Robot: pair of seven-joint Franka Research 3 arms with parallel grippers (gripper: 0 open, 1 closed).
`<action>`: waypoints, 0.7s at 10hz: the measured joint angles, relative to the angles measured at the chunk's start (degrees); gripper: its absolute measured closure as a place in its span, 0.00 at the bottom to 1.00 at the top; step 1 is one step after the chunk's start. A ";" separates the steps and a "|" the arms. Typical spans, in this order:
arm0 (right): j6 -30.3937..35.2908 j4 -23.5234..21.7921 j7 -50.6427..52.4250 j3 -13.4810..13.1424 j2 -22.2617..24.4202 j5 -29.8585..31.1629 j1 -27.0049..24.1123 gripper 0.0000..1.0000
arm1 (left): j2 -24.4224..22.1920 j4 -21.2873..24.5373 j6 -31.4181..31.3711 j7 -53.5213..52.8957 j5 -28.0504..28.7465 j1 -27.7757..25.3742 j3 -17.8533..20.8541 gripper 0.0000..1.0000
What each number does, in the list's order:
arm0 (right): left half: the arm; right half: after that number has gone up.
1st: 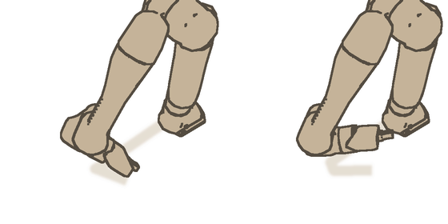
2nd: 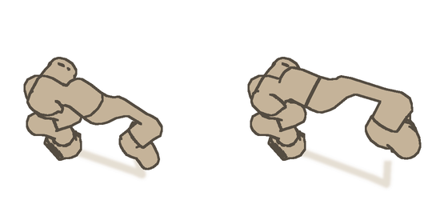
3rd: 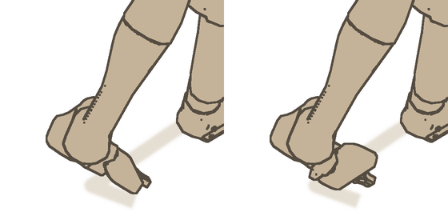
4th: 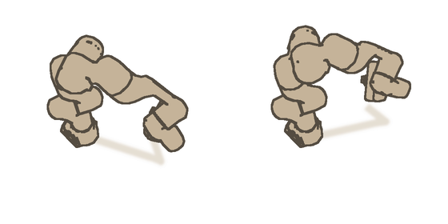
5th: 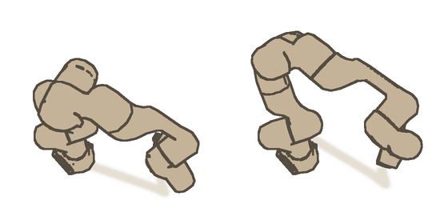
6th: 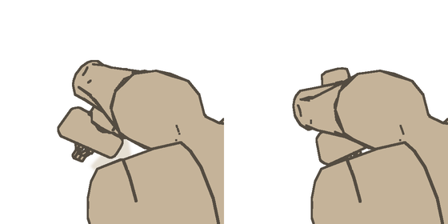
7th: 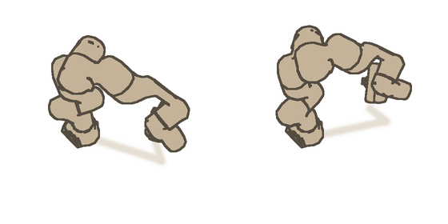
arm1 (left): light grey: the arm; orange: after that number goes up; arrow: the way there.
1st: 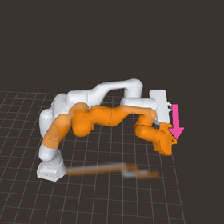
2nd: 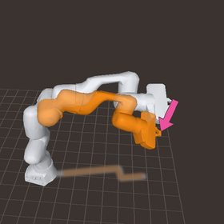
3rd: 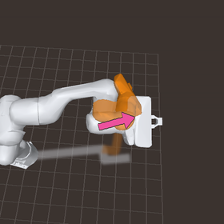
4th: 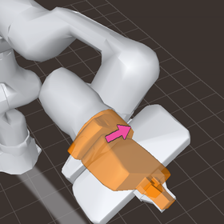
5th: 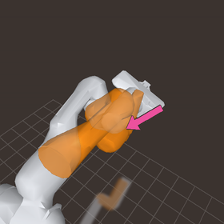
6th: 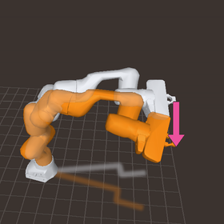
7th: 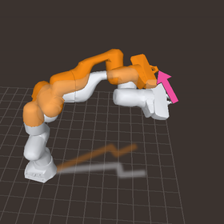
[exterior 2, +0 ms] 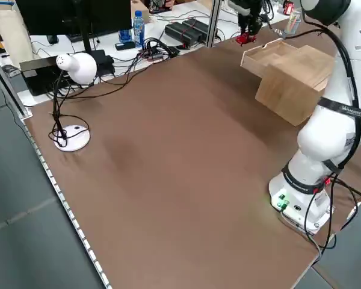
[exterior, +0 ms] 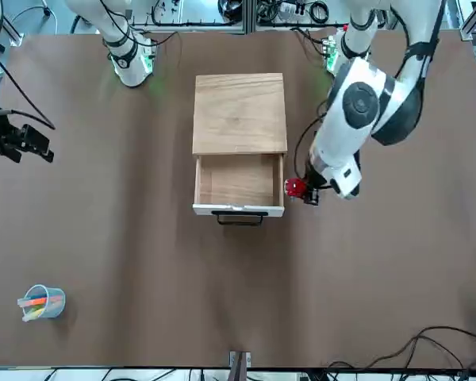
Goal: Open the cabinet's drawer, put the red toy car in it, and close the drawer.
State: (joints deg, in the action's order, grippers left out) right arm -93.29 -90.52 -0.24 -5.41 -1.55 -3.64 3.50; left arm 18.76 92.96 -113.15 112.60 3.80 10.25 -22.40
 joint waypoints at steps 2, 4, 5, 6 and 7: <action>-0.02 0.00 -0.03 0.00 0.00 -0.07 0.01 0.00 | 2.22 -2.88 0.87 1.70 0.20 2.59 -0.06 0.56; -0.05 0.00 -0.06 0.02 0.00 -0.15 0.02 0.00 | 4.62 -4.33 1.11 4.28 1.02 6.17 -0.09 0.56; -0.07 0.01 -0.06 0.02 0.00 -0.17 0.02 0.00 | 5.94 -4.68 1.11 5.75 1.57 8.12 -0.09 0.56; -0.07 0.02 -0.06 0.02 0.00 -0.19 0.03 0.00 | 7.37 -5.44 1.11 6.91 1.79 9.79 -0.05 0.56; -0.08 0.03 -0.07 0.03 0.00 -0.21 0.03 0.00 | 8.89 -6.68 1.10 7.61 1.83 11.05 0.00 0.56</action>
State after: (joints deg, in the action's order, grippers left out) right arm -93.36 -90.49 -0.31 -5.39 -1.55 -3.85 3.53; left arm 27.65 86.28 -112.05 120.20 5.63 21.30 -22.40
